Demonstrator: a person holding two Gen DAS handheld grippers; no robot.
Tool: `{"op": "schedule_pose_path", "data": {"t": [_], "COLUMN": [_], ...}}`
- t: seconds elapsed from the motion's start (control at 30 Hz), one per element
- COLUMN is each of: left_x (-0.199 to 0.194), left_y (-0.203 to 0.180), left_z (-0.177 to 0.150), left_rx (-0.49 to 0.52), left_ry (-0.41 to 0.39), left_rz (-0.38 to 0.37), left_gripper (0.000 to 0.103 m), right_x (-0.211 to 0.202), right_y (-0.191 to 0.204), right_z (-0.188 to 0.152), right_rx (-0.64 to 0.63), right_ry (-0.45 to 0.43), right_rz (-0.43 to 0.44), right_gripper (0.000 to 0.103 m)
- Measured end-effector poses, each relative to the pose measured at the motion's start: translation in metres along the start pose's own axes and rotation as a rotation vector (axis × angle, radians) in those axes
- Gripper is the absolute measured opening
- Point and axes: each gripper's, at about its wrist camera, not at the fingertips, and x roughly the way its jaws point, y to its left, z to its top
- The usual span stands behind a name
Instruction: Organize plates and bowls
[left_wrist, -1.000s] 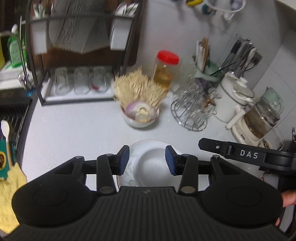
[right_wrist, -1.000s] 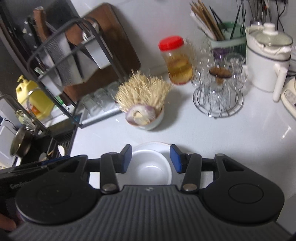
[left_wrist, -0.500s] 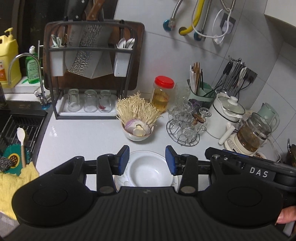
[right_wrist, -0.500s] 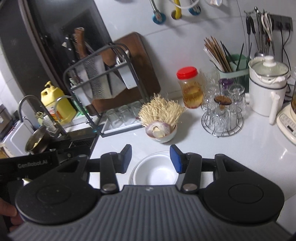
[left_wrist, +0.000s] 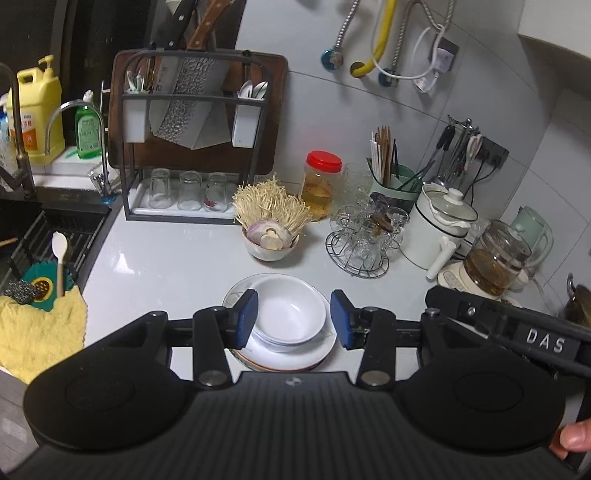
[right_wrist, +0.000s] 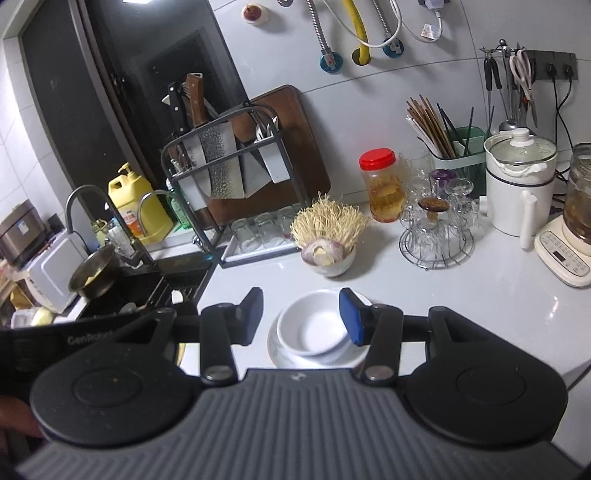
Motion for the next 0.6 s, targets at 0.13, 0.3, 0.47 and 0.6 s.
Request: {"op": "schedule_pose_path", "data": {"t": [0.13,0.3,0.47,0.6], "left_x": [-0.013,-0.031,-0.049,-0.059], "left_y": [-0.01,-0.018,-0.025,-0.031], "left_z": [-0.015,-0.036,-0.058,-0.074], "left_rx": [0.002,-0.01,-0.024,-0.034], "left_ry": [-0.007,-0.001,0.006,0.012], "left_rz": [0.005,0.025,0.038,0.059], "left_gripper": [0.053,0.053,0.053,0.053], "right_x": [-0.015,-0.036,-0.056,-0.068], "right_y": [-0.002,-0.006,-0.01,-0.012], "right_z": [-0.013,-0.025,-0.036,-0.046], "right_rx": [-0.019,-0.028,-0.044,-0.056], "right_ry": [0.001,0.001,0.003,0.01], "right_rz": [-0.008,-0.015,-0.019,-0.015], "right_gripper": [0.049,0.049,0.049,0.049]}}
